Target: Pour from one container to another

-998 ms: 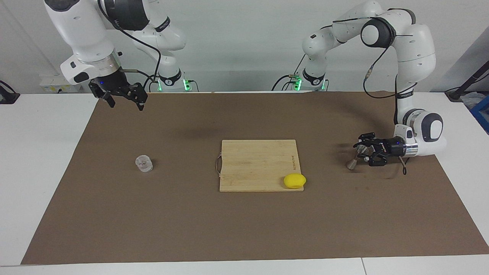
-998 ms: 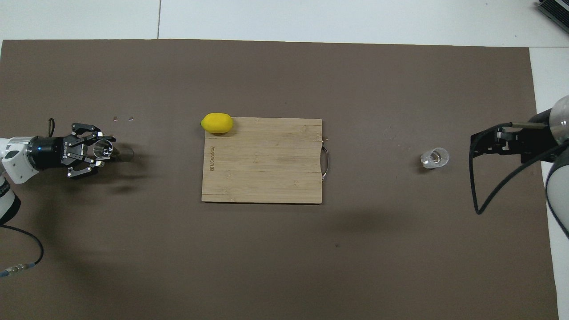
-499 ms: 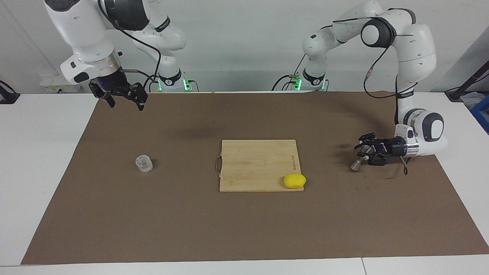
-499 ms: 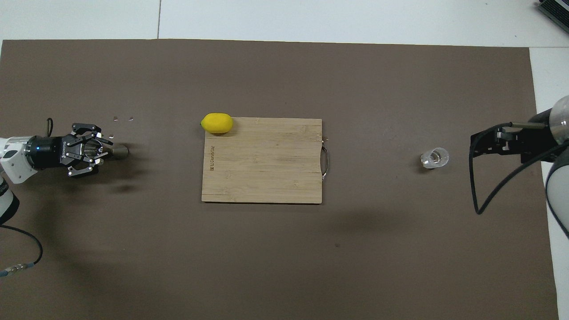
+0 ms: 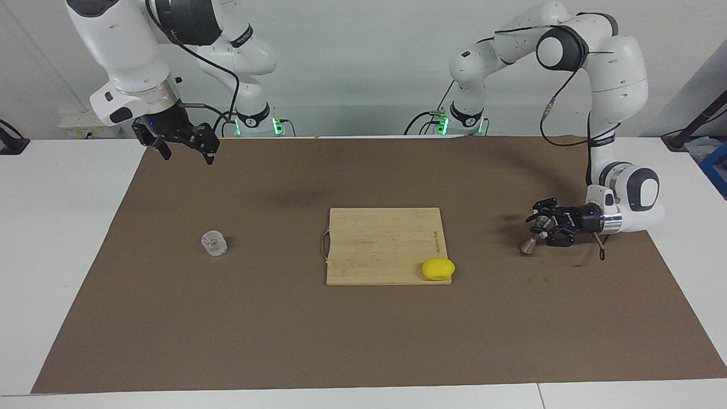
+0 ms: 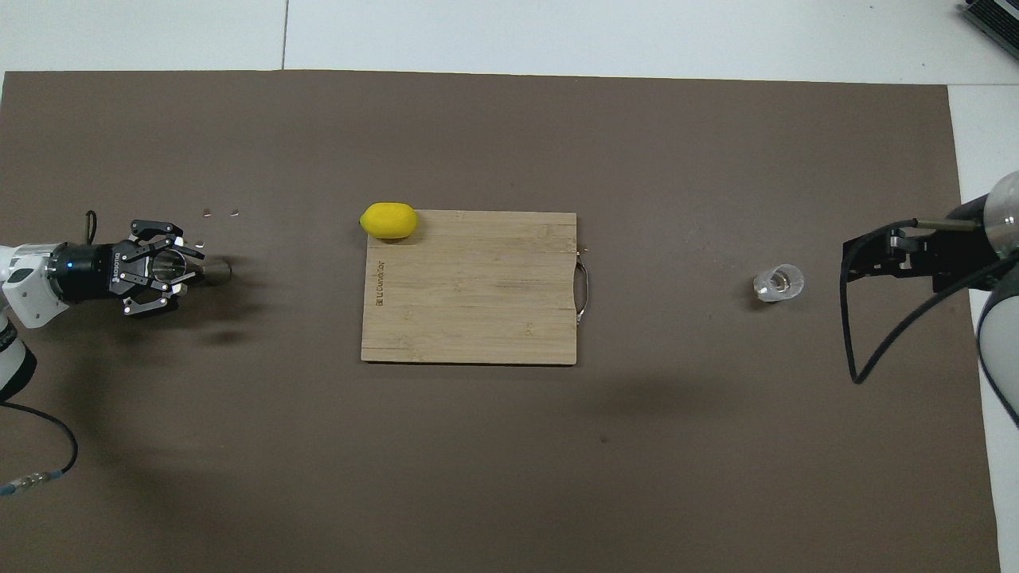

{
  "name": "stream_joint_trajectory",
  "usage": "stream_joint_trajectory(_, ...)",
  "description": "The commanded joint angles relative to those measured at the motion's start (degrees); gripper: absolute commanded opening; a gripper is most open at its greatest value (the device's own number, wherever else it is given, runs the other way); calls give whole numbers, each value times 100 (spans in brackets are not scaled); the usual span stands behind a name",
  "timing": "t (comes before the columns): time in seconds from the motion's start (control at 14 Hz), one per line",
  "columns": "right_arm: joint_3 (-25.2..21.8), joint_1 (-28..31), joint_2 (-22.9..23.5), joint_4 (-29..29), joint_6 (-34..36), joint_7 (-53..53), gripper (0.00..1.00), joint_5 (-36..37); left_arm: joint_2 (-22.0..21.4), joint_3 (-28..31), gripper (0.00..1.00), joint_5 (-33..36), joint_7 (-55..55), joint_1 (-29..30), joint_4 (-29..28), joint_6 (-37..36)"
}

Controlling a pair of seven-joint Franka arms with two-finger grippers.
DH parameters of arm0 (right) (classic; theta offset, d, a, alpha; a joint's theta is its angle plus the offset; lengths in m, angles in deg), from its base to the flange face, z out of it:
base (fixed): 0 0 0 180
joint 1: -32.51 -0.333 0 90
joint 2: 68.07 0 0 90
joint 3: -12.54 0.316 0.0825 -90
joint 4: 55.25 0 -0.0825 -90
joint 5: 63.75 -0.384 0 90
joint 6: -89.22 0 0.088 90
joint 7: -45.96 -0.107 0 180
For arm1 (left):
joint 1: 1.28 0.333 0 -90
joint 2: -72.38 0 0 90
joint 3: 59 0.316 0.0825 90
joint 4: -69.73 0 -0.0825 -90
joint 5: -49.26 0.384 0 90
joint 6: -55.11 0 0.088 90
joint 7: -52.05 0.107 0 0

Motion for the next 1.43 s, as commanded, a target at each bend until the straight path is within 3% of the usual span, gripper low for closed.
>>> stream_joint_trajectory(0.0, 37, 61, -110, 111, -16, -76, 100, -66, -51, 28, 19, -64, 87, -67, -39, 80)
stream_joint_trajectory(0.07, 37, 61, -110, 111, -16, -76, 100, -66, -51, 28, 9, -82, 96, -76, -39, 124)
stream_joint_trajectory(0.14, 37, 61, -110, 111, -16, -76, 100, -66, -60, 28, 5, -90, 87, -76, -39, 124)
stream_joint_trajectory(0.43, 28, 61, -110, 111, -16, -76, 100, -66, -60, 19, 0, -91, -166, -67, -21, 106)
stream_joint_trajectory(1.07, 28, 61, -110, 111, -16, -76, 100, -66, -280, 19, 0, -125, -889, -128, -126, 80)
stream_joint_trajectory(1.35, 37, 61, -110, 111, -16, -76, 100, -66, -622, 19, 0, -327, -888, -321, -477, 124)
